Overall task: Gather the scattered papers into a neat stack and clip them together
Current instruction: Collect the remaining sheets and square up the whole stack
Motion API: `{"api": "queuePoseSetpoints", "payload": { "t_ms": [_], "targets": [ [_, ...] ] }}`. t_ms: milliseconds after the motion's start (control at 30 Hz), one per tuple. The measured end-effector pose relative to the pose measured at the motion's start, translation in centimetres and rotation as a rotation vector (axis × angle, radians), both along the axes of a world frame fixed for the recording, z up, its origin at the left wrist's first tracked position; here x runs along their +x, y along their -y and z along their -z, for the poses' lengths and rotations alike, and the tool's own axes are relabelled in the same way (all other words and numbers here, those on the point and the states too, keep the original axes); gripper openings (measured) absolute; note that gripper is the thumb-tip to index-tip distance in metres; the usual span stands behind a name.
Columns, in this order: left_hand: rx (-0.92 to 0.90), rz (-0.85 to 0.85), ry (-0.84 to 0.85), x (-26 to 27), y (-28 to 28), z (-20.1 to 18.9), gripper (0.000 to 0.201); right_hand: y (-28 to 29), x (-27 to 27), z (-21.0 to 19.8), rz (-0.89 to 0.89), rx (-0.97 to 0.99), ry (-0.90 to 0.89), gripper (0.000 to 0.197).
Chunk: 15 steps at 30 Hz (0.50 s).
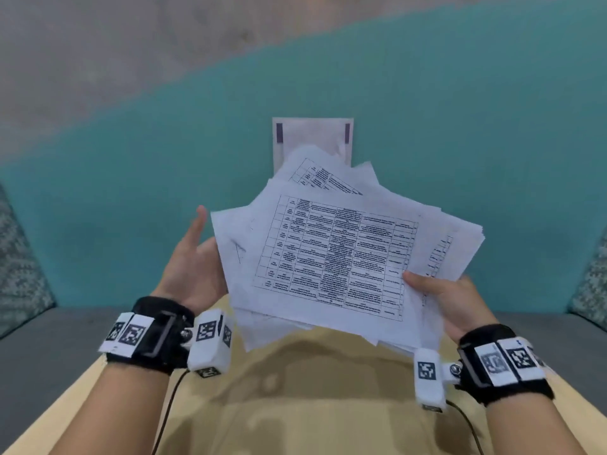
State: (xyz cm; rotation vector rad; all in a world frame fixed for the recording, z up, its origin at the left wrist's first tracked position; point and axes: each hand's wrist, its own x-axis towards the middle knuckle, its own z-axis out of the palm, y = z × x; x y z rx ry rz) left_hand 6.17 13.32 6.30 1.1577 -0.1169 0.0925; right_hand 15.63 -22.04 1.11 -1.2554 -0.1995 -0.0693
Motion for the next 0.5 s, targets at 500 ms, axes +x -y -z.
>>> {"api": "queuePoseSetpoints", "payload": {
  "t_ms": [500],
  "targets": [
    [0.424,-0.211,-0.061,3.1,-4.5,2.8,0.044,-1.6,1.7,-0.1,0.133,-0.235,0.162,0.028]
  ]
}}
